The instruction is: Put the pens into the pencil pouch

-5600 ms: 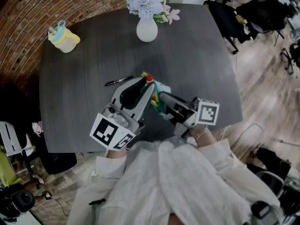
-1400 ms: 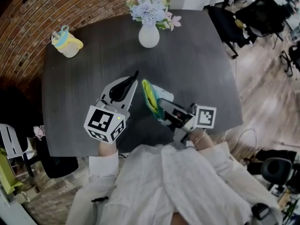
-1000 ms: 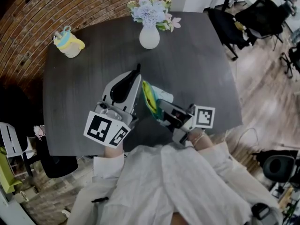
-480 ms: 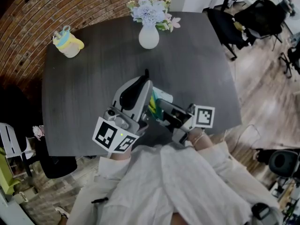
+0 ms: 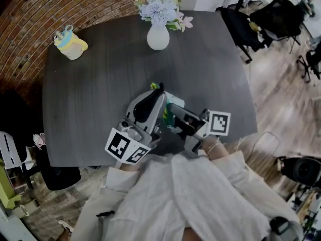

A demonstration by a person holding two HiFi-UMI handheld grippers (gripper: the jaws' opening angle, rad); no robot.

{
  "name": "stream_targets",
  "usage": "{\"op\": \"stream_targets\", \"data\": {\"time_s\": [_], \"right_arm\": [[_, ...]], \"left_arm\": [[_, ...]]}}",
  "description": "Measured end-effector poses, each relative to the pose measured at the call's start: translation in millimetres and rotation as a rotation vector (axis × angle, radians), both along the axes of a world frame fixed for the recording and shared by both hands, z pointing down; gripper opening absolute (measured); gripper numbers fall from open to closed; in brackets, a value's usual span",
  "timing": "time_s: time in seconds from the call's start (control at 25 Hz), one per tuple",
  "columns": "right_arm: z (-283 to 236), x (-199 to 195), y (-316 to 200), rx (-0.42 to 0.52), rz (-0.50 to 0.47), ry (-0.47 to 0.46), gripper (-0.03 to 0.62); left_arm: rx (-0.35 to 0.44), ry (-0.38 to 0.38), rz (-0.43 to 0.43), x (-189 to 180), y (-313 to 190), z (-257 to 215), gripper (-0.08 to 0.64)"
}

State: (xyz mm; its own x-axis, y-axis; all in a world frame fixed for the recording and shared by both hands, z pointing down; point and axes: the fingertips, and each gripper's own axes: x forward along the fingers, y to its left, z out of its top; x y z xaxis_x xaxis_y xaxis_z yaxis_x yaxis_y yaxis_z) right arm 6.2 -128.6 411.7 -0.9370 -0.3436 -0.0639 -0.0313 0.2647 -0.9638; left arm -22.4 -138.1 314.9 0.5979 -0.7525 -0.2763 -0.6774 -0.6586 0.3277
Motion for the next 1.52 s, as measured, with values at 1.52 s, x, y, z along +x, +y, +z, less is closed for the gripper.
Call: {"op": "stream_targets", "data": {"time_s": [1.52], "right_arm": [[-9,8,-8,0.115,0.024,0.081,0.017]], "left_arm": [[-0.178,-0.051,-0.011,-22,18,55,0.04]]}}
